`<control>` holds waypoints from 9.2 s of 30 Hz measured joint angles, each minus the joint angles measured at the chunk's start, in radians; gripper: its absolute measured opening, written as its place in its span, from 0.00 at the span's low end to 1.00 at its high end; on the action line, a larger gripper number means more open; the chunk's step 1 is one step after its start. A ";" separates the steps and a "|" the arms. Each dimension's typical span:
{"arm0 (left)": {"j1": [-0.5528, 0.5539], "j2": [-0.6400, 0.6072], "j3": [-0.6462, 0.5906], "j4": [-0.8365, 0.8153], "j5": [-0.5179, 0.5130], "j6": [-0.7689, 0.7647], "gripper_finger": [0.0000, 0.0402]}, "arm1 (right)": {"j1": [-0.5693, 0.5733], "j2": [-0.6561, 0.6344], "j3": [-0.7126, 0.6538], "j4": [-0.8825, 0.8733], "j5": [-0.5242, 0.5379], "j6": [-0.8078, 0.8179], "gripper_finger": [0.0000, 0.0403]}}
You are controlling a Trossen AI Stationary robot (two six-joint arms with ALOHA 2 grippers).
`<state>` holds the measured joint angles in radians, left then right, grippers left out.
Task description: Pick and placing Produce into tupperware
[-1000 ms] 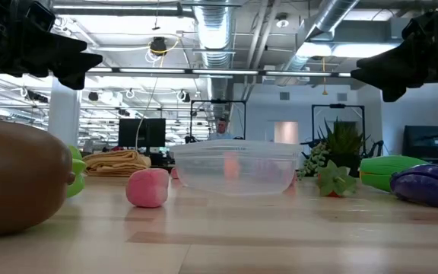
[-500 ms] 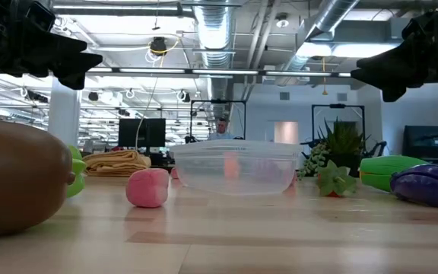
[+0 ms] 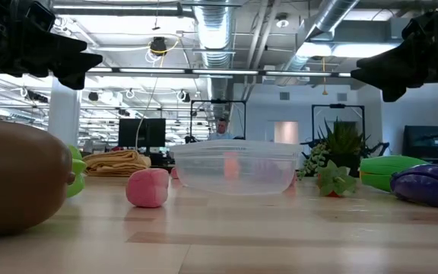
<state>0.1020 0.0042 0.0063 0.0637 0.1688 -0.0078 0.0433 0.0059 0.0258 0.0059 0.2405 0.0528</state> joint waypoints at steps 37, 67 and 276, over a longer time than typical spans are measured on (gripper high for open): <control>0.000 0.000 0.000 0.008 -0.195 -0.745 0.47 | 0.007 0.000 0.000 0.001 0.030 0.858 0.49; 0.000 0.001 0.000 0.002 -0.372 -0.804 0.47 | 0.131 0.001 0.000 0.351 -0.061 0.879 0.46; 0.000 0.003 0.000 -0.002 -0.356 -0.731 0.47 | 0.138 1.405 0.625 0.312 -0.057 0.486 0.28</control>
<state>0.1023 0.0067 0.0063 0.0612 -0.1871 -0.7391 0.1808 1.4111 0.6507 0.3178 0.1837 0.5393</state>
